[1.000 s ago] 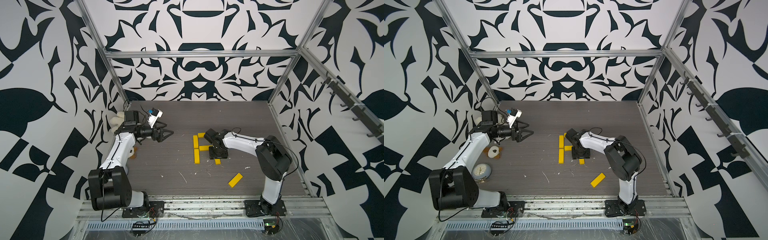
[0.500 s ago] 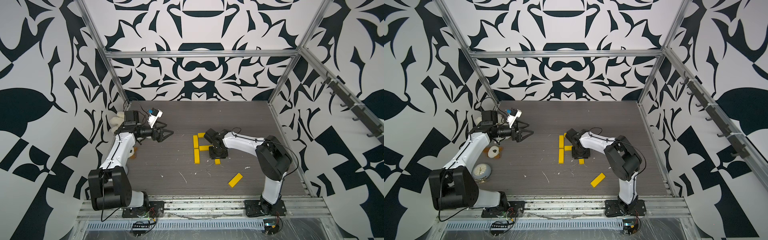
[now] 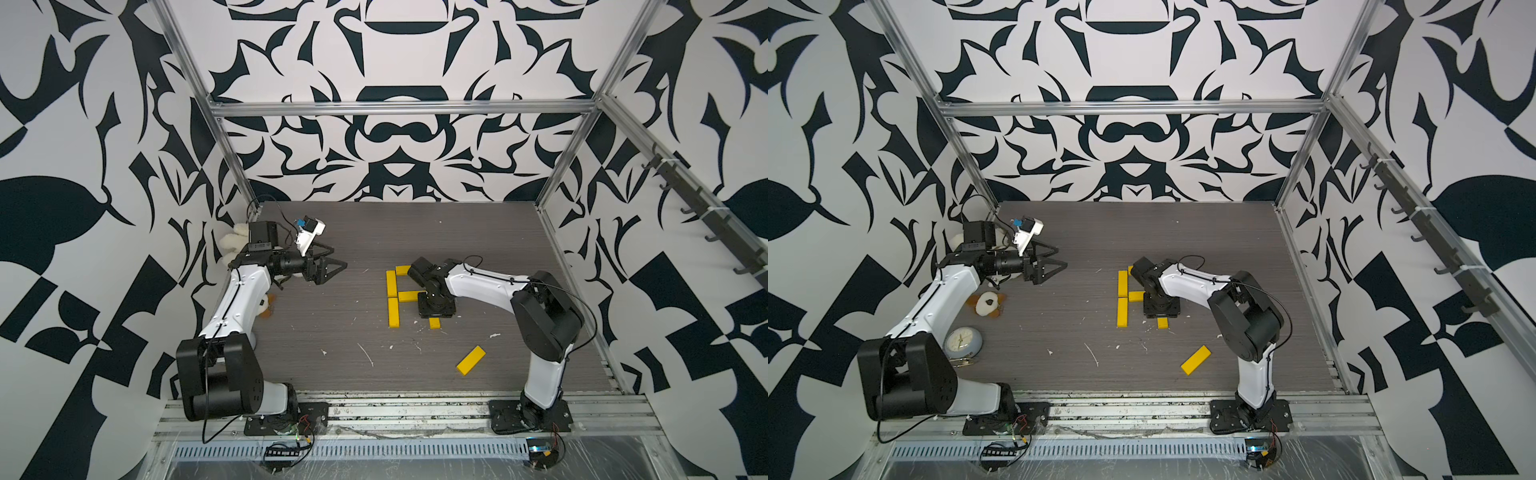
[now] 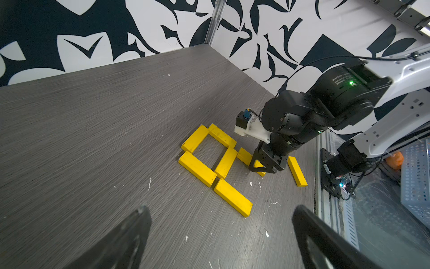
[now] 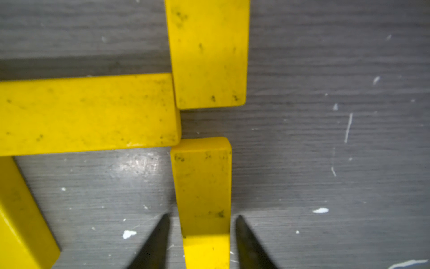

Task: Assemble the number 8 with building blocks
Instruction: Assemble the building block at the center of the board, then pick up the building block from the center of the board.

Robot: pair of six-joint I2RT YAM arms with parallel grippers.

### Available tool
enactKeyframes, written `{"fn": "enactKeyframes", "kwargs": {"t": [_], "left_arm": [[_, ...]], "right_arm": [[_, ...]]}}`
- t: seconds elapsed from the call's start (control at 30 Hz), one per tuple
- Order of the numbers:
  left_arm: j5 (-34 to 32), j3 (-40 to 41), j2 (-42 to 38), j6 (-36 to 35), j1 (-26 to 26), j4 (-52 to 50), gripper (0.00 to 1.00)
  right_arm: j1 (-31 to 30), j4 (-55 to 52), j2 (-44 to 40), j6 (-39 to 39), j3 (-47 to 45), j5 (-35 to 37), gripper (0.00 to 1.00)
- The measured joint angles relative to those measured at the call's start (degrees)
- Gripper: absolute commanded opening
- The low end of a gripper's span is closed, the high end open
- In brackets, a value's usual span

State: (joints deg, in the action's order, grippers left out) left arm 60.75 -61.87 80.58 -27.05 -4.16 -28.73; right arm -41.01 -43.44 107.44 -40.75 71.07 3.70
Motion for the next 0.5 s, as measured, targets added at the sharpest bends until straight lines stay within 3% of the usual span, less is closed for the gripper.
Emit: {"fn": "enactKeyframes", "kwargs": {"t": [0.07,0.3,0.5], "left_arm": [[-0.02,0.0,0.0,-0.02,0.0,-0.02,0.99],[-0.44,-0.02,-0.15,-0.37,-0.44,-0.52,0.99],[-1.01,-0.02,-0.7,-0.42,-0.66,-0.7,1.0]], "right_arm": [[0.0,-0.02,-0.04,0.11,0.0,0.15,0.97],[0.0,0.79,-6.78,2.25,-2.43,-0.26,1.0],[0.0,6.21,-22.77,7.89,-10.54,-2.47,1.0]]}}
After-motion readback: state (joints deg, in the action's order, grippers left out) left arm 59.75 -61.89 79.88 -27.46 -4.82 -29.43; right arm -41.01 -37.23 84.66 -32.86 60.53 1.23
